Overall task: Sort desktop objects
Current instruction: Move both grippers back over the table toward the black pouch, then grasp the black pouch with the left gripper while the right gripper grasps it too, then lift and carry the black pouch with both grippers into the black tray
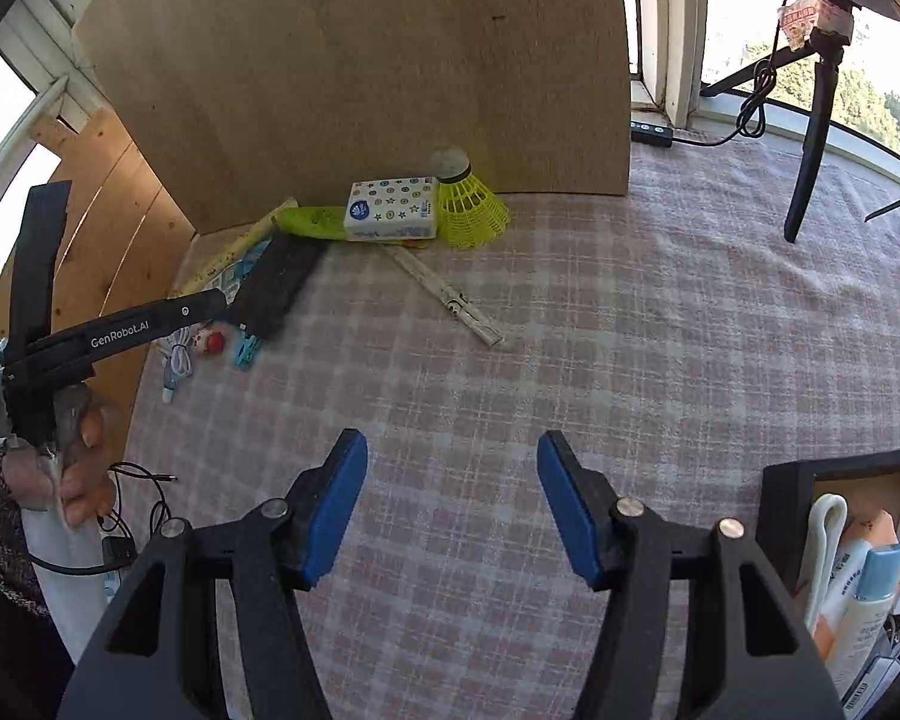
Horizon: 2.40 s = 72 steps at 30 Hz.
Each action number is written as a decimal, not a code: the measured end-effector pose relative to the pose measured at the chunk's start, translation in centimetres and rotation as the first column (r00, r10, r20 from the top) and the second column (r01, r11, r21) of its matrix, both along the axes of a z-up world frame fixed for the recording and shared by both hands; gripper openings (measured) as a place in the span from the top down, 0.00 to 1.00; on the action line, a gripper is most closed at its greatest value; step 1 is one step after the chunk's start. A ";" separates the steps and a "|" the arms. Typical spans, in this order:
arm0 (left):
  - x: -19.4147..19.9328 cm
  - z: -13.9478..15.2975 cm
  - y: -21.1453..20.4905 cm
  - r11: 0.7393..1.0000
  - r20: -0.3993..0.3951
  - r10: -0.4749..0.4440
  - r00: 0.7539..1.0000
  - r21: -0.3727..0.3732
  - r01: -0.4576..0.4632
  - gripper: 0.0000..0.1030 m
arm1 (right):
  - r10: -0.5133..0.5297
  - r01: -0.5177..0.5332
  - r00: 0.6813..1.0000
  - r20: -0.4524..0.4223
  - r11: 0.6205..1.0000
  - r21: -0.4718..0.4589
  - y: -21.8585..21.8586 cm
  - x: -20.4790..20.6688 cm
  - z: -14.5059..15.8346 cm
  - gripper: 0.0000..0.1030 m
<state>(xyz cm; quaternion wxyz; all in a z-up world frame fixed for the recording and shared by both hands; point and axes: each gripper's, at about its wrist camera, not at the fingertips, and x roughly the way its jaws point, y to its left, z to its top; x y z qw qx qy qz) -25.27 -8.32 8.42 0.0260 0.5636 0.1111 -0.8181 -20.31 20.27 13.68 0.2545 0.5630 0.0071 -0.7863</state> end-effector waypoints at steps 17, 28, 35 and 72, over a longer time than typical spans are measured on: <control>-6.1 -6.4 -2.2 0.999 0.064 -0.024 0.998 0.040 0.022 0.67 | -0.011 0.018 0.993 0.117 0.998 -0.067 -4.0 -4.2 -5.5 0.44; -2.4 -6.7 3.4 0.995 -0.010 -0.097 0.995 0.031 0.097 0.79 | -0.035 0.052 0.989 0.147 0.992 -0.114 -3.3 -5.7 -6.4 0.60; -1.6 -7.1 4.9 0.995 -0.018 -0.052 0.998 0.082 0.053 0.79 | 0.040 0.003 0.977 0.209 0.980 -0.201 -7.0 -7.6 -6.6 0.69; 14.5 -2.6 16.2 0.963 -0.060 -0.118 0.991 0.236 0.129 0.81 | -0.062 0.131 0.959 0.276 0.962 -0.241 1.7 4.7 -9.6 0.81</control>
